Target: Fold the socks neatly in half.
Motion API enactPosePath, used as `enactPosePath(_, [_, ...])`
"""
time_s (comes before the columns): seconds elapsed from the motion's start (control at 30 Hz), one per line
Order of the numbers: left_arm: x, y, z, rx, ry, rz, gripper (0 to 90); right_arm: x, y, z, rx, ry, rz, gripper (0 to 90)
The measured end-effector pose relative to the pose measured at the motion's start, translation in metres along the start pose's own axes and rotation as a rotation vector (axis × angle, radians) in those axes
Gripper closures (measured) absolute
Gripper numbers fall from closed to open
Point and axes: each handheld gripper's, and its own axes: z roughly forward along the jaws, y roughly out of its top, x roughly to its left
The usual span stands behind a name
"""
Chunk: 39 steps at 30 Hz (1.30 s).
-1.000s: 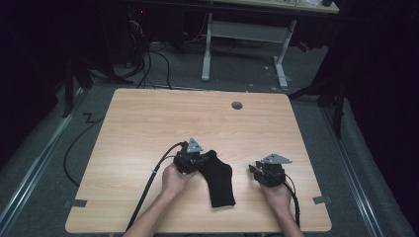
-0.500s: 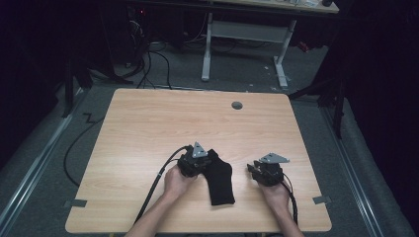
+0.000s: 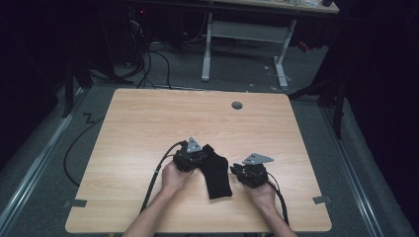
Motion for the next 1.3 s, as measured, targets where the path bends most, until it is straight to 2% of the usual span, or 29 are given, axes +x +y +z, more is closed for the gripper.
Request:
enactPosePath(0.13, [-0.001,0.002,-0.005,-0.013,0.0,0.006,82.3,0.009,0.003,0.006,0.022,0.04,-0.023,75.7])
enactPosePath(0.3, [-0.01,0.004,-0.012,-0.023,-0.009,0.033,82.2,0.013,0.002,0.012,0.039,0.048,-0.023,75.8])
enactPosePath(0.4, [-0.016,0.003,-0.011,-0.005,-0.018,0.057,82.0,0.014,0.002,0.012,0.044,0.041,-0.036,75.6])
enactPosePath(0.5, [-0.017,-0.001,-0.006,0.02,-0.02,0.057,81.4,0.013,0.002,0.012,0.045,0.041,-0.036,75.5])
enactPosePath(0.57, [-0.014,-0.005,-0.003,0.016,-0.041,0.033,80.4,0.014,0.003,0.012,0.044,0.04,-0.036,75.3])
enactPosePath(0.73, [-0.011,-0.005,-0.002,0.003,-0.055,-0.007,73.4,0.015,0.003,0.013,0.044,0.03,-0.035,73.9])
enactPosePath(0.87, [-0.009,-0.006,-0.008,-0.007,-0.06,-0.036,64.8,0.015,0.004,0.014,0.04,0.029,-0.031,74.0])
enactPosePath(1.0, [-0.006,-0.006,-0.018,-0.046,-0.075,-0.069,60.6,0.015,0.004,0.014,0.041,0.029,-0.033,73.9])
enactPosePath(1.1, [-0.004,-0.002,-0.025,-0.083,-0.076,-0.098,60.9,0.015,0.004,0.014,0.038,0.027,-0.036,73.9])
enactPosePath(1.3, [0.004,0.003,-0.025,-0.065,-0.027,-0.138,67.9,0.016,0.004,0.014,0.039,0.021,-0.043,73.9])
